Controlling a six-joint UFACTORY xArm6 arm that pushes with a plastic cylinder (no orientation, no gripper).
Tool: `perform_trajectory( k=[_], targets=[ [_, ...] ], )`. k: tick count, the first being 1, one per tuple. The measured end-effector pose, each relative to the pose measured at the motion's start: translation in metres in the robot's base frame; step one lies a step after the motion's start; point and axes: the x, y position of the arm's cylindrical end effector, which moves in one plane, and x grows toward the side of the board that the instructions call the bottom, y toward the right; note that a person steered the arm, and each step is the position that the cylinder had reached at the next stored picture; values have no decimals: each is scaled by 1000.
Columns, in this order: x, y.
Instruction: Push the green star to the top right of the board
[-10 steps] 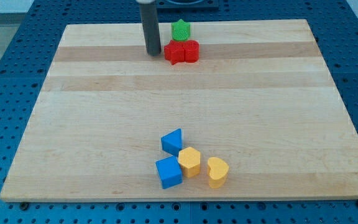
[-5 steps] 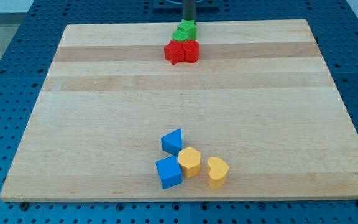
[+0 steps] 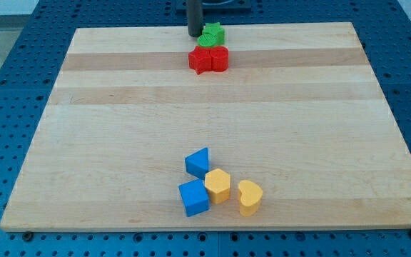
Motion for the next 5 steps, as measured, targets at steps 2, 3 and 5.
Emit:
perform_trajectory(
  k=[2, 3, 5],
  targets=[
    [2, 84],
    [2, 138],
    [-19, 125]
  ],
)
